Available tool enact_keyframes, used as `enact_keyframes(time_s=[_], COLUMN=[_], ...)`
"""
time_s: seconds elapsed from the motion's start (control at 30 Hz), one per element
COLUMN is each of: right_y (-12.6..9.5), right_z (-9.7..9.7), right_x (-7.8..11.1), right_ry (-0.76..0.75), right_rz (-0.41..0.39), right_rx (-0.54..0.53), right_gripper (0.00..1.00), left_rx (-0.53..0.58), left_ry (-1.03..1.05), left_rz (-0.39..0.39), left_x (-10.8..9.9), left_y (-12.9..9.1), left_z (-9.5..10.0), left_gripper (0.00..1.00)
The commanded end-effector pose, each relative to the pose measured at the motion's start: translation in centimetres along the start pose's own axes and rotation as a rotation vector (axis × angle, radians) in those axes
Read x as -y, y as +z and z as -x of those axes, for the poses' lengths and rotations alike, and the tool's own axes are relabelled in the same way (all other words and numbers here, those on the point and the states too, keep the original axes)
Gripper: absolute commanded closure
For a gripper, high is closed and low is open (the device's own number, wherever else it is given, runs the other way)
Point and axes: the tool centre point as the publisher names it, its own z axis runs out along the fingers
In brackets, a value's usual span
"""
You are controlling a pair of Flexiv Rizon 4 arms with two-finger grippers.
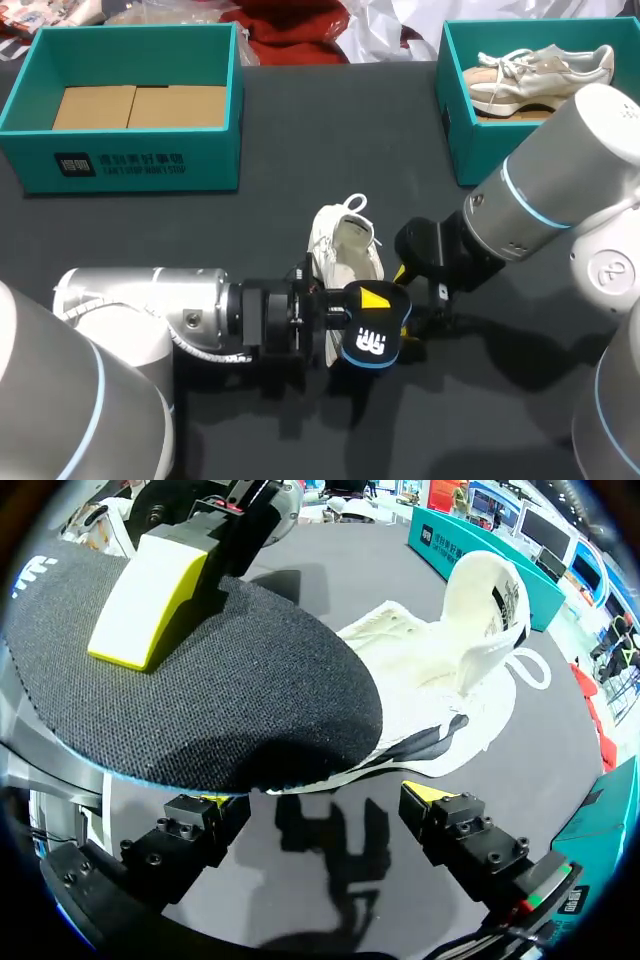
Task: Take the shoe out of the shoebox, open the shoe tongue, remove and reinsert the insole, then place the shoe into the shoebox
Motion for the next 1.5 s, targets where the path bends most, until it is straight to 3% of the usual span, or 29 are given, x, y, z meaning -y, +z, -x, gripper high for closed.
enact_keyframes(time_s=[0.03, 0.13, 0.2, 0.23, 1.17, 1.3, 1.5], right_y=[0.1, 0.1, 0.1, 0.1, 0.1, 0.1, 0.1], right_z=[-0.1, -0.1, -0.1, -0.1, -0.1, -0.1, -0.1], right_x=[0.0, 0.0, 0.0, 0.0, 0.0, 0.0, 0.0], right_ry=[0.000, 0.000, 0.000, 0.000, 0.000, 0.000, 0.000], right_rz=[0.000, 0.000, 0.000, 0.000, 0.000, 0.000, 0.000], right_rx=[0.002, 0.002, 0.002, 0.002, 0.002, 0.002, 0.002], right_gripper=[0.00, 0.00, 0.00, 0.00, 0.00, 0.00, 0.00], left_rx=[-0.002, -0.004, -0.006, -0.009, -0.009, -0.048, -0.067], left_ry=[0.000, -0.004, -0.013, -0.018, -0.018, -0.028, -0.024], left_rz=[0.007, 0.012, 0.015, 0.017, 0.017, -0.017, -0.033], left_x=[-0.4, -0.8, -2.9, -3.3, -3.3, -2.4, -1.0], left_y=[0.0, -0.2, -4.0, -4.8, -4.8, -4.3, -4.5], left_z=[0.4, 0.7, 5.7, 6.6, 6.6, 4.6, 3.4], left_gripper=[1.00, 1.00, 1.00, 1.00, 1.00, 1.00, 1.00])
